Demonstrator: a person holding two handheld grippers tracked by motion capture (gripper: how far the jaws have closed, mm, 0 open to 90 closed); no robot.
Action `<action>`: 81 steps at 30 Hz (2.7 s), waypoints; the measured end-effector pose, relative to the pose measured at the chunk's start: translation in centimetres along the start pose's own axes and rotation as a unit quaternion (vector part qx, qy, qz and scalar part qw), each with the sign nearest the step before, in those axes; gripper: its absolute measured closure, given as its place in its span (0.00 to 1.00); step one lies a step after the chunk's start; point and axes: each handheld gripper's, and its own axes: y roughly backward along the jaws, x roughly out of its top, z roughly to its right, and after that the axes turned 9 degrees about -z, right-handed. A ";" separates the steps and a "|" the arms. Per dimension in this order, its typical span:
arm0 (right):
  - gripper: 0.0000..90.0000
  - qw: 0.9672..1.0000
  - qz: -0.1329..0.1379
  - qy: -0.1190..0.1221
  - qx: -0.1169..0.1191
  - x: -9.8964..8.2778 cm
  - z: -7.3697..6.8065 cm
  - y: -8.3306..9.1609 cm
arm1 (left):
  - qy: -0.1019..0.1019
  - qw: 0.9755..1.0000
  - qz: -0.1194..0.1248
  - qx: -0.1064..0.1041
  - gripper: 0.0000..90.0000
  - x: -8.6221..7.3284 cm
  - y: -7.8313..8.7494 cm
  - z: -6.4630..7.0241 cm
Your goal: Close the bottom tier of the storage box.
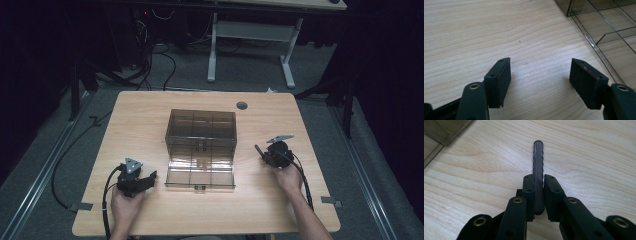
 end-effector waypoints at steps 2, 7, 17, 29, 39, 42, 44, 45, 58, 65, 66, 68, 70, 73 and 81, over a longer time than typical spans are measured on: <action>0.89 1.000 0.004 0.000 0.002 0.0 0.0 0.2 | -0.003 1.000 -0.001 0.001 0.38 0.0 0.0 0.0; 0.89 1.000 0.012 0.001 0.001 -0.2 -0.2 0.6 | 0.002 1.000 0.000 -0.001 0.38 0.0 0.0 0.0; 0.89 1.000 0.028 -0.001 0.004 -0.9 0.0 1.9 | -0.003 1.000 -0.001 0.001 0.38 0.0 0.0 0.0; 0.89 0.999 0.047 0.004 0.015 -1.7 -1.0 3.4 | -0.003 1.000 -0.001 0.001 0.37 0.0 0.0 0.0; 0.89 0.997 0.065 0.016 0.028 -1.8 -2.1 4.5 | -0.002 1.000 -0.001 0.000 0.37 0.0 0.0 0.0; 0.89 0.997 0.070 0.019 0.032 -1.8 -2.5 4.9 | -0.002 1.000 -0.002 0.000 0.37 0.0 0.0 0.0; 0.89 0.997 0.071 0.024 0.033 -1.8 -2.8 5.1 | -0.003 1.000 -0.001 0.000 0.37 0.0 0.0 0.1; 0.89 0.997 0.072 0.027 0.033 -1.8 -2.9 5.1 | -0.003 1.000 -0.001 0.000 0.37 0.0 0.0 0.1; 0.89 0.993 0.083 0.062 0.047 -1.8 -5.4 6.5 | -0.003 1.000 -0.001 0.000 0.37 0.0 0.0 0.0; 0.89 0.991 0.086 0.083 0.060 -1.8 -6.7 6.9 | -0.003 1.000 -0.001 0.000 0.37 0.0 0.0 0.0; 0.89 0.991 0.083 0.085 0.062 -1.8 -7.0 7.1 | -0.003 1.000 -0.001 0.000 0.37 0.0 0.0 0.0; 0.89 0.990 0.082 0.092 0.067 -1.9 -7.5 7.3 | -0.003 1.000 -0.001 0.000 0.37 0.0 0.0 0.0; 0.89 0.989 0.081 0.098 0.069 -2.0 -8.0 7.4 | -0.003 1.000 -0.001 0.000 0.37 0.0 0.0 0.0; 0.89 0.988 0.081 0.106 0.073 -2.1 -8.6 7.5 | -0.003 1.000 -0.001 0.000 0.37 0.0 0.0 0.0; 0.89 0.985 0.079 0.119 0.093 -1.5 -10.4 6.7 | -0.003 1.000 -0.002 -0.001 0.37 0.0 0.0 0.0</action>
